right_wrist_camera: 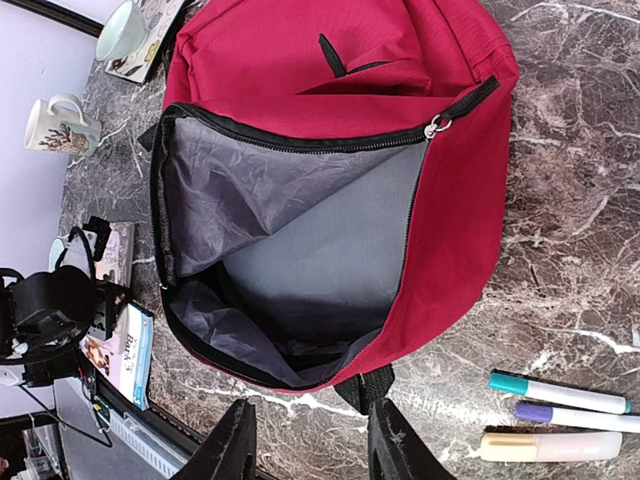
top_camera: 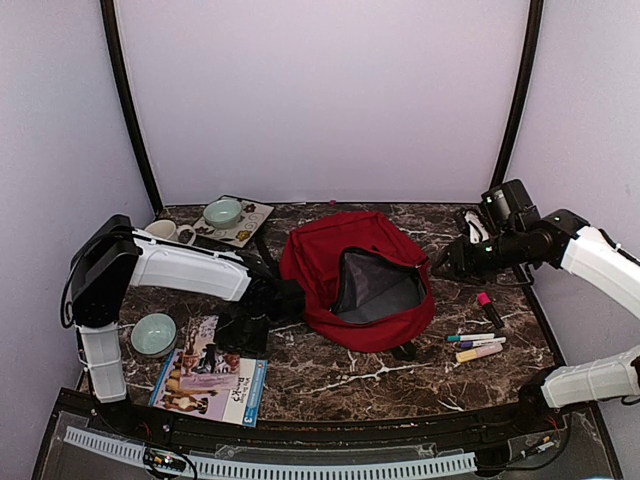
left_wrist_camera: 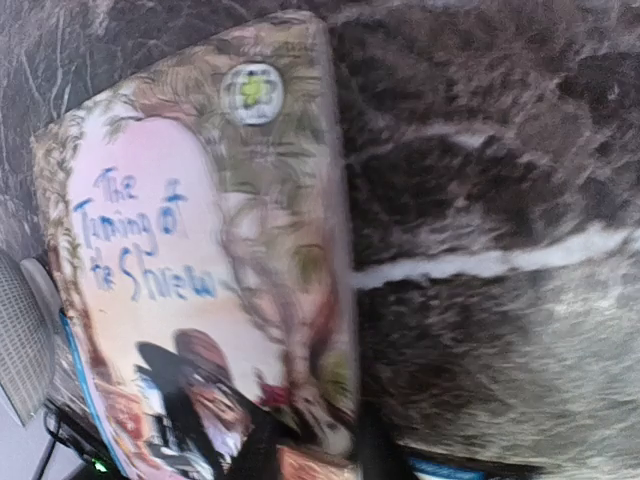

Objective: Pack the student bag
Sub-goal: Pick up the book from the book, then pass from the left arm to the right

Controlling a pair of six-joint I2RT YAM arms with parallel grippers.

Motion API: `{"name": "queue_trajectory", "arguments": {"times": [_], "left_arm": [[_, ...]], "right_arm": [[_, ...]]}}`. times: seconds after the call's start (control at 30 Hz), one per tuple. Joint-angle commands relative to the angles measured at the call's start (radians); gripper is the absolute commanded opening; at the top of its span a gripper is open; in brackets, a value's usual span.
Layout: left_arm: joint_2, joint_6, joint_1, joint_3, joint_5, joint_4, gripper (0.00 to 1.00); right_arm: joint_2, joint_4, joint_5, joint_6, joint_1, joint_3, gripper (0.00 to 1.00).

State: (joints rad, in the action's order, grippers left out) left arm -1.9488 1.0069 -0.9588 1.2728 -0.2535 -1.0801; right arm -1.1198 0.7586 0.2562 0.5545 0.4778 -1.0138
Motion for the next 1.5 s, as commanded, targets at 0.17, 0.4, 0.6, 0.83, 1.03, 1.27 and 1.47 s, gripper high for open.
{"name": "queue_trajectory", "arguments": {"times": [0.17,0.4,0.6,0.83,1.03,1.27,1.47], "left_arm": [[0.007,-0.016,-0.025,-0.140,-0.052,0.152,0.00],[0.097,-0.060,-0.052,-0.032,-0.072,0.136,0.00],[0.126,-0.073,-0.055,0.131,-0.110,0.010,0.00],[0.167,-0.119,-0.068,0.251,-0.098,-0.038,0.00],[0.233,-0.183,-0.083,0.284,-0.066,0.040,0.00],[0.301,-0.279,-0.123,0.300,-0.070,0.134,0.00],[0.355,-0.367,-0.130,0.366,-0.059,0.177,0.00]], "right_arm": [[0.000,0.005,-0.023,-0.003,0.000,-0.024,0.39],[0.009,-0.007,-0.024,0.014,0.001,-0.008,0.38],[0.005,-0.034,-0.019,0.031,0.001,-0.004,0.39],[-0.003,-0.063,0.007,0.043,0.001,-0.007,0.39],[-0.007,-0.110,0.087,0.045,0.003,-0.013,0.40],[-0.039,-0.135,0.108,0.052,0.041,-0.070,0.43],[-0.085,-0.194,0.141,0.046,0.109,-0.117,0.51]]}}
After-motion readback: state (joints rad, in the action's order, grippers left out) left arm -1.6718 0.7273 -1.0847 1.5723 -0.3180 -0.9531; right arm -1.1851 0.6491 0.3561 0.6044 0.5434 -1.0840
